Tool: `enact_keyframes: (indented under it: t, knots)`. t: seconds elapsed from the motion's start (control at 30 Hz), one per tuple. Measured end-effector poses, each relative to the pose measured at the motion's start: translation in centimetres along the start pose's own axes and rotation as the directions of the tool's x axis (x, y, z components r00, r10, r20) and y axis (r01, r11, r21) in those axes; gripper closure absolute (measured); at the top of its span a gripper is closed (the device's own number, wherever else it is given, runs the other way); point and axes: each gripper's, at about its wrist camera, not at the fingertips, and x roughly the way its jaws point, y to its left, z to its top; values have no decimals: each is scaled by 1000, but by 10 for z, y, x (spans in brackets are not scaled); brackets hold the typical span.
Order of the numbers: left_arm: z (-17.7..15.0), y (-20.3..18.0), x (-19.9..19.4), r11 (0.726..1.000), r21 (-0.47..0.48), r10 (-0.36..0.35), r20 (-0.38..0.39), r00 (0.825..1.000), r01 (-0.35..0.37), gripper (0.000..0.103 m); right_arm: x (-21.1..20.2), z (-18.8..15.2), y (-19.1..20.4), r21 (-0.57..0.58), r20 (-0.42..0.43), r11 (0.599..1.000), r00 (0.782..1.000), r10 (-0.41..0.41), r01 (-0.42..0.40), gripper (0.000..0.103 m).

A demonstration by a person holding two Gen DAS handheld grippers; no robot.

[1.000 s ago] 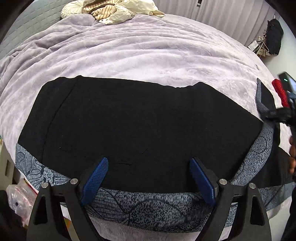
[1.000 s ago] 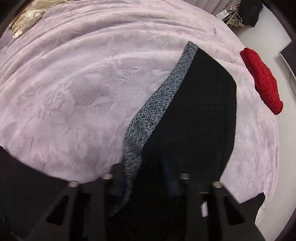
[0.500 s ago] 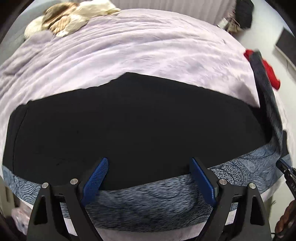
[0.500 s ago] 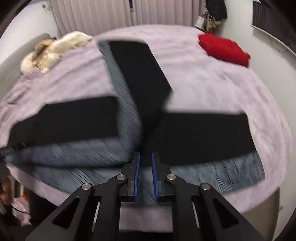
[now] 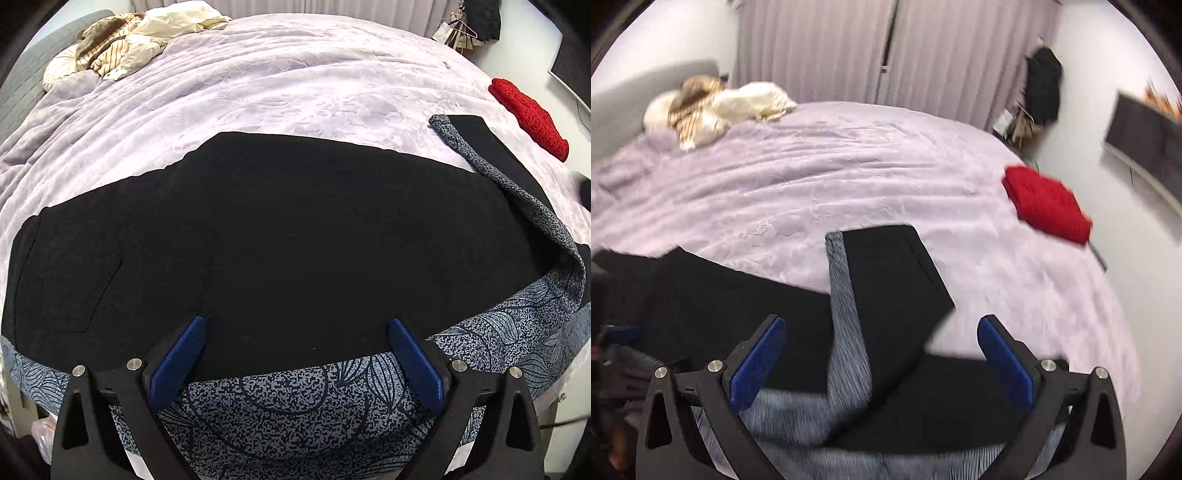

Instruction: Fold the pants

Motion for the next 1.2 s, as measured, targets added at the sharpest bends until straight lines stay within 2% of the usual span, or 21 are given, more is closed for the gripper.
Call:
enact_keyframes:
  t: [0.1,0.2,0.27,0.37,0.43,0.47,0.5,0.53,0.57,0.6,0.63,0.73,0.77,0.8,0.83,0.93,1.07,1.13,1.2]
  knots:
    - [4,7,0,1000,-8,-17,-17,1000,17,3,61,27,37,-127,-137,992,990,-30,12,0]
    - [8,14,-2,1000,-4,-23,-26,999,23,3,125,36,34,-183,-260,983,963,-70,22,0]
    - [15,19,-8,1000,-13,-19,-9,1000,19,3,151,38,29,-153,-329,988,943,-55,4,0]
    - [46,38,-15,995,-82,53,39,998,-50,3,184,38,14,-23,-446,997,894,53,-71,0]
    - [71,42,-5,988,-77,138,30,990,-135,3,192,37,2,35,-450,997,890,80,-72,3]
    - [78,41,4,981,-63,187,15,982,-185,3,195,34,-5,54,-439,997,895,78,-60,9]
    - [84,39,22,965,-34,259,-21,966,-260,3,195,32,-10,60,-430,998,901,56,-34,35]
    - [83,40,32,962,-21,270,-53,961,-272,3,193,29,-17,56,-422,998,906,13,12,58]
    - [79,42,38,966,-24,256,-72,964,-259,3,190,27,-23,69,-416,997,909,9,22,67]
    - [70,46,35,972,-42,231,-53,972,-233,2,185,24,-34,106,-407,994,912,39,5,87]
    - [63,49,31,974,-37,223,-36,974,-224,2,179,21,-43,136,-399,991,915,56,-1,93]
    - [38,75,13,961,-50,274,-6,962,-274,0,149,5,-78,198,-346,977,938,-6,79,93]
    - [31,88,8,961,-74,267,-14,964,-267,0,139,-1,-91,208,-332,971,942,-43,118,93]
    - [20,108,4,965,-116,232,-36,972,-235,0,130,-10,-104,228,-325,963,944,-62,142,93]
    - [14,121,2,960,-143,237,-51,970,-242,0,122,-20,-119,257,-320,954,945,-68,156,93]
    - [2,153,-9,945,-200,251,-57,966,-258,0,103,-44,-146,326,-312,932,949,-53,159,93]
    - [7,152,-11,935,-222,270,-60,961,-277,0,86,-64,-150,368,-268,923,963,-10,112,91]
    - [14,131,-9,950,-192,243,-38,969,-246,0,84,-68,-151,400,-249,914,968,36,69,79]
    - [27,95,-8,976,-126,179,0,984,-178,0,86,-72,-160,485,-214,875,968,131,-11,61]
